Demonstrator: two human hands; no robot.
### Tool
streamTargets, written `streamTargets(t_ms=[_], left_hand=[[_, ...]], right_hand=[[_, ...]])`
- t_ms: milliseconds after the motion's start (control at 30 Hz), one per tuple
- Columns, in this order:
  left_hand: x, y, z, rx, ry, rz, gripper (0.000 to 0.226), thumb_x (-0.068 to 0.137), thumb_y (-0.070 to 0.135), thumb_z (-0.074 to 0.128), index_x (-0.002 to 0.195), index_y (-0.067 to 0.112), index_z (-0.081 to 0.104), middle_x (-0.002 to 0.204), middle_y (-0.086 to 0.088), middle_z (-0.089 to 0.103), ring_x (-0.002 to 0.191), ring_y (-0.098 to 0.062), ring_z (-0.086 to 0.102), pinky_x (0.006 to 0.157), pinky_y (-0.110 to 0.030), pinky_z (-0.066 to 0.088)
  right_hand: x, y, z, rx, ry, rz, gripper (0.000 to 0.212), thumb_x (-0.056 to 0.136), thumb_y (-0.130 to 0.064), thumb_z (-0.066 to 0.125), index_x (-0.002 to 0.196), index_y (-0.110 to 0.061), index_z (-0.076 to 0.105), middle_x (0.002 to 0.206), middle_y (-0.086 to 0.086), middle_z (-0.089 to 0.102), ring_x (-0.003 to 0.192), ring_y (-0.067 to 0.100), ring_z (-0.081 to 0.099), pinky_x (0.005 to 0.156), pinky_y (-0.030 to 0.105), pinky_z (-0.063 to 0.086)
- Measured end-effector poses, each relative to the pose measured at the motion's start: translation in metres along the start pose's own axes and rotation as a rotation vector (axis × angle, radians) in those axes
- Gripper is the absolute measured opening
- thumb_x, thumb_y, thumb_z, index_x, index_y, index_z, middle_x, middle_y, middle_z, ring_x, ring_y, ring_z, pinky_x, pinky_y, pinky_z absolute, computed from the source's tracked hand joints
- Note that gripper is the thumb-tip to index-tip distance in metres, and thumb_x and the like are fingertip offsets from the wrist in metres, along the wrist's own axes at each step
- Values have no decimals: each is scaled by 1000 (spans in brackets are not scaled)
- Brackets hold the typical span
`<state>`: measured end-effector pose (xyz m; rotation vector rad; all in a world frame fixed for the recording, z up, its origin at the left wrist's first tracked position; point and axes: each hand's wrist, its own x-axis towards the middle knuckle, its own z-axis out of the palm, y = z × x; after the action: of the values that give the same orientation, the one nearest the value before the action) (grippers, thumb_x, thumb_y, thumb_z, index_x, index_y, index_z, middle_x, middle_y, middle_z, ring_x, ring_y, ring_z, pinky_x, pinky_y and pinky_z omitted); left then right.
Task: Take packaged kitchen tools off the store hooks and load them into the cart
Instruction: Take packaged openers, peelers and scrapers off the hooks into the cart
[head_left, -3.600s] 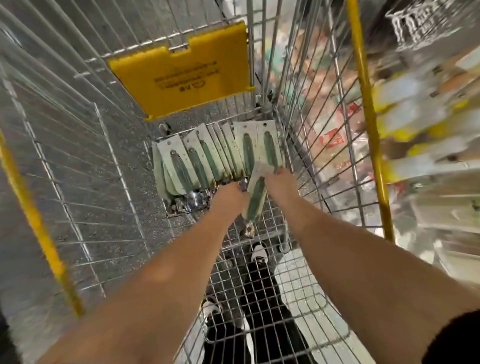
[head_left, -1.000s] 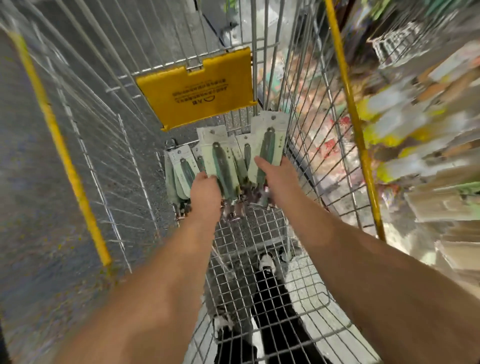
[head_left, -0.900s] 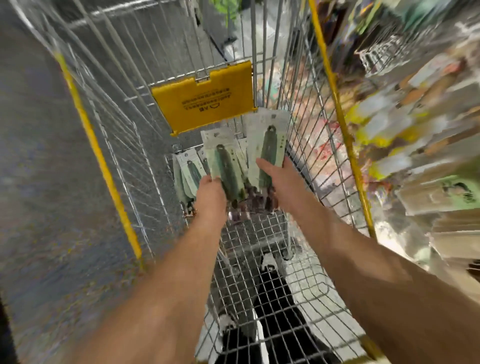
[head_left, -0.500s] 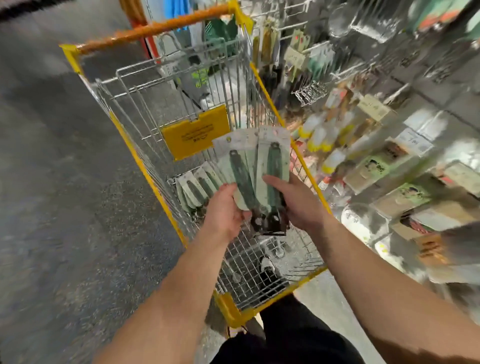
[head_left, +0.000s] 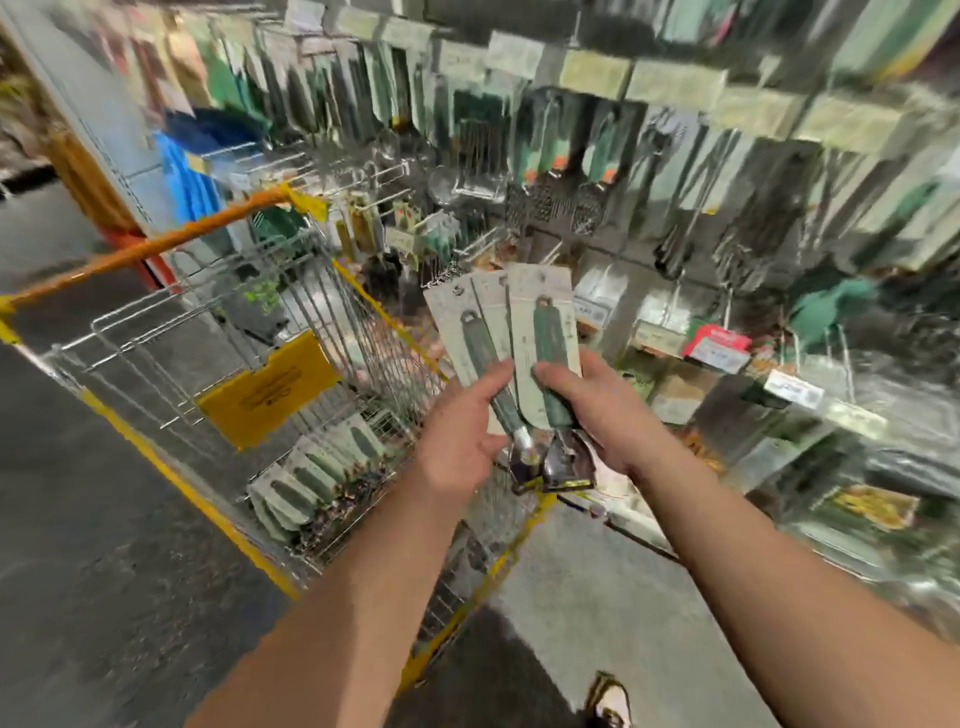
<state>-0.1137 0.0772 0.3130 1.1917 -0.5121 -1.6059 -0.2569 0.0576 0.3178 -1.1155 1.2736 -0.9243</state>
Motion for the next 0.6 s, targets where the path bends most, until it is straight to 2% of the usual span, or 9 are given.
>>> streamTargets(t_ms=[67, 133, 200, 233, 267, 333, 400, 533, 600], left_hand=[[-1, -1, 31, 24, -56, 43, 28, 91, 17, 69, 119, 17, 71, 111, -5, 76, 92, -20, 75, 66, -37, 62], [-3, -3, 63, 32, -60, 85, 29, 87, 11, 71, 116, 16, 72, 106, -9, 77, 87, -24, 76, 63, -39, 62], [-6, -7, 95, 49, -75, 132, 34, 84, 8, 72, 117, 16, 70, 106, -10, 77, 93, -29, 75, 74, -49, 61], [-8, -9, 110, 62, -79, 152, 34, 83, 9, 73, 116, 17, 70, 106, -9, 77, 96, -30, 74, 81, -53, 60], [-9, -12, 124, 79, -81, 165, 32, 82, 9, 72, 113, 17, 71, 104, -8, 77, 97, -30, 74, 85, -55, 59], [-15, -17, 153, 130, -95, 200, 25, 84, 10, 70, 107, 18, 72, 102, -5, 78, 96, -28, 74, 88, -54, 58], [-23, -22, 185, 211, -106, 253, 31, 80, 17, 70, 110, 23, 70, 103, 1, 77, 99, -25, 73, 91, -51, 57], [-46, -32, 259, 271, -169, 340, 32, 81, 15, 70, 111, 25, 69, 103, 3, 77, 98, -21, 74, 87, -45, 59], [-56, -38, 295, 330, -164, 378, 53, 70, 33, 72, 122, 26, 65, 111, 5, 75, 102, -21, 71, 89, -47, 58]], right_hand=[[-12, -14, -25, -46, 49, -42, 22, 84, -31, 73, 104, -29, 65, 97, -8, 77, 91, 14, 73, 86, 36, 57], [-25, -27, -53, -108, 113, -85, 12, 92, -25, 68, 104, -26, 67, 93, -10, 77, 85, 7, 72, 81, 28, 55], [-36, -37, -81, -184, 186, -128, 18, 94, -28, 65, 111, -24, 64, 100, -9, 75, 86, 5, 70, 78, 17, 53], [-41, -42, -95, -218, 234, -140, 23, 94, -30, 65, 115, -24, 60, 101, -10, 71, 86, 3, 66, 72, 11, 50], [-46, -47, -109, -242, 280, -144, 31, 93, -33, 66, 119, -21, 55, 103, -9, 69, 86, 3, 64, 67, 11, 47], [-56, -55, -138, -285, 336, -135, 52, 90, -42, 67, 131, -18, 46, 113, -4, 65, 93, 11, 63, 67, 20, 45], [-66, -61, -170, -350, 345, -132, 61, 86, -53, 68, 132, -21, 43, 114, -7, 64, 93, 10, 63, 68, 23, 45], [-92, -79, -239, -446, 380, -182, 39, 89, -53, 64, 118, -29, 53, 96, -20, 61, 80, -7, 56, 59, 17, 39], [-104, -87, -276, -470, 425, -204, 29, 92, -51, 62, 112, -32, 53, 89, -25, 56, 76, -9, 52, 57, 15, 36]])
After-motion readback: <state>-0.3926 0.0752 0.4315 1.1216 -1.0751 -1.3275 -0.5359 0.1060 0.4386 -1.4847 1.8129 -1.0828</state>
